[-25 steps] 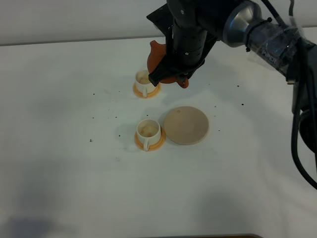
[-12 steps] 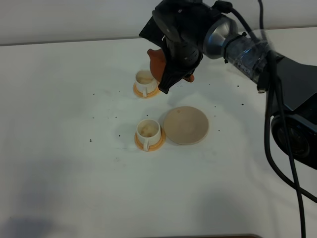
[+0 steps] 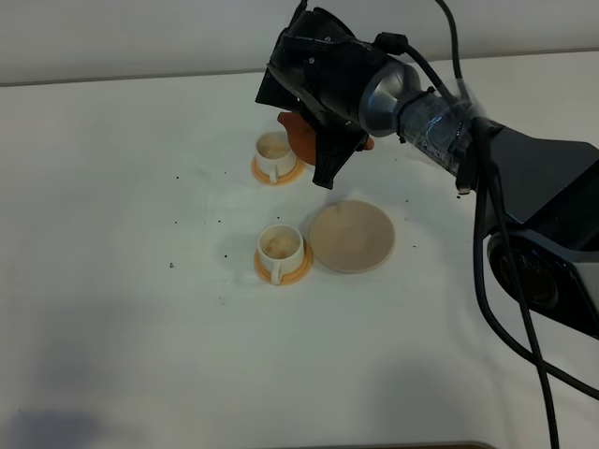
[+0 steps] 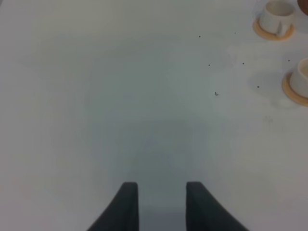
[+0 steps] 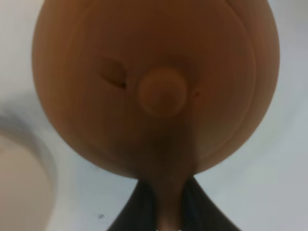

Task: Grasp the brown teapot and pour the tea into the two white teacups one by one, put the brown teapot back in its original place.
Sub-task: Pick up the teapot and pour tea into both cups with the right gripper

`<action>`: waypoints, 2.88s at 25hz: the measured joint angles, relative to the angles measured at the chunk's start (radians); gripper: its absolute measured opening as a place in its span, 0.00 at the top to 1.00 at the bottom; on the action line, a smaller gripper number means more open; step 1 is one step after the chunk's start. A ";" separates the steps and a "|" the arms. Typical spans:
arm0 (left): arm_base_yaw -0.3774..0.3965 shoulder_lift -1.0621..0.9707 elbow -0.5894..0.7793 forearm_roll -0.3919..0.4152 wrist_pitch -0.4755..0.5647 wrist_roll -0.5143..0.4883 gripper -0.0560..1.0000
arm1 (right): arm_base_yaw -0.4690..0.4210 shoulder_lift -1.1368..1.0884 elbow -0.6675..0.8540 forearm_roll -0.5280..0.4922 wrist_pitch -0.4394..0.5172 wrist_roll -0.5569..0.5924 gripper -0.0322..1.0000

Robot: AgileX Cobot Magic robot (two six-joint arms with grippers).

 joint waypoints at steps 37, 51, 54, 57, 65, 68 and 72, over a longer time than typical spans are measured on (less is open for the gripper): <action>0.000 0.000 0.000 0.001 0.000 0.000 0.71 | 0.066 0.064 -0.002 -0.328 -0.028 -0.174 0.88; 0.000 0.000 0.000 0.001 0.000 0.000 0.71 | 0.066 0.064 -0.002 -0.383 -0.082 -0.274 0.88; 0.000 0.000 0.000 0.001 0.000 0.000 0.71 | 0.066 0.064 -0.002 -0.395 -0.094 -0.281 0.88; 0.000 0.000 0.000 0.001 0.000 0.000 0.71 | 0.066 0.069 -0.002 -0.422 -0.101 -0.285 0.88; 0.000 0.000 0.000 0.001 0.000 0.000 0.71 | 0.066 0.084 -0.002 -0.457 -0.107 -0.299 0.88; 0.000 0.000 0.000 0.001 0.000 0.000 0.71 | 0.066 0.084 -0.002 -0.461 -0.108 -0.301 0.88; 0.000 0.000 0.000 0.001 0.000 0.000 0.71 | 0.066 0.084 -0.002 -0.462 -0.108 -0.310 0.88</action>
